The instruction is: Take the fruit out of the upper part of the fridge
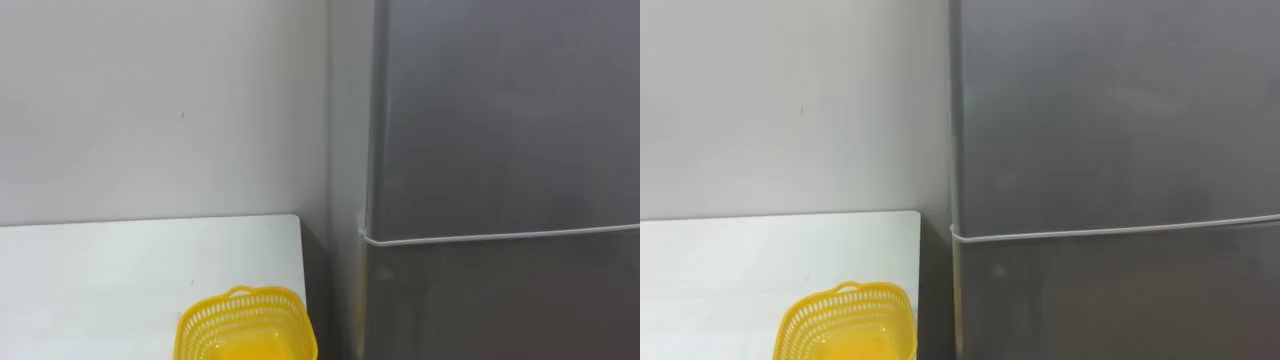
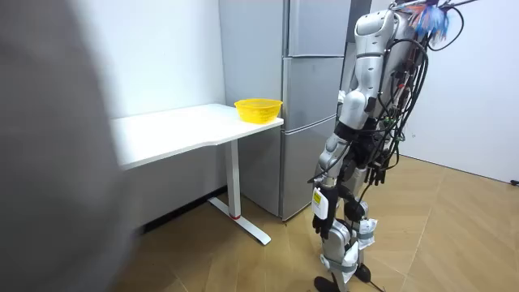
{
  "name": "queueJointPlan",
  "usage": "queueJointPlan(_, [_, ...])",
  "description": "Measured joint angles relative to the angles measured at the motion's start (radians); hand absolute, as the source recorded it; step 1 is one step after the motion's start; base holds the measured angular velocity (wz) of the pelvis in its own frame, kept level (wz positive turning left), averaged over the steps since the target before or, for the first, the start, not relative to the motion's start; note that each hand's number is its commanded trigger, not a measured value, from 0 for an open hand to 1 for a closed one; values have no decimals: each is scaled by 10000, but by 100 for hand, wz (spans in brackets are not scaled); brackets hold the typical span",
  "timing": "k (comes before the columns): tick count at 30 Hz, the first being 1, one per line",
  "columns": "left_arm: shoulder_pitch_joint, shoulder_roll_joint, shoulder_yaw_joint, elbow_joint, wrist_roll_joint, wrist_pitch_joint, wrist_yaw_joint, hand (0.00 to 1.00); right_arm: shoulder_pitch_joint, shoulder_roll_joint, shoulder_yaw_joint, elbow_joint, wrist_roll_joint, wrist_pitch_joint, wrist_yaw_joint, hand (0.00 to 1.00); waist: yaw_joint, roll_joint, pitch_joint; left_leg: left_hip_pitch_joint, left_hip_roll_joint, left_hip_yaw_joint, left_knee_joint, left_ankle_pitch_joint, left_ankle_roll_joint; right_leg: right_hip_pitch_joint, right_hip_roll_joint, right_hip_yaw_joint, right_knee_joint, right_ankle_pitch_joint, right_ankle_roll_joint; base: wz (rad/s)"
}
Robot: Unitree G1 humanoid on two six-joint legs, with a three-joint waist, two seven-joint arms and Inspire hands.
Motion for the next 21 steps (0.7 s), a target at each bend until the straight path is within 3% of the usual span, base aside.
queueJointPlan(21, [-124, 5, 205, 5, 4, 78, 203, 0, -165, -27, -7, 18, -40, -25, -157, 0, -1, -33, 8, -42, -9, -64, 47, 1, -2, -2, -31, -101, 18, -23, -18, 0])
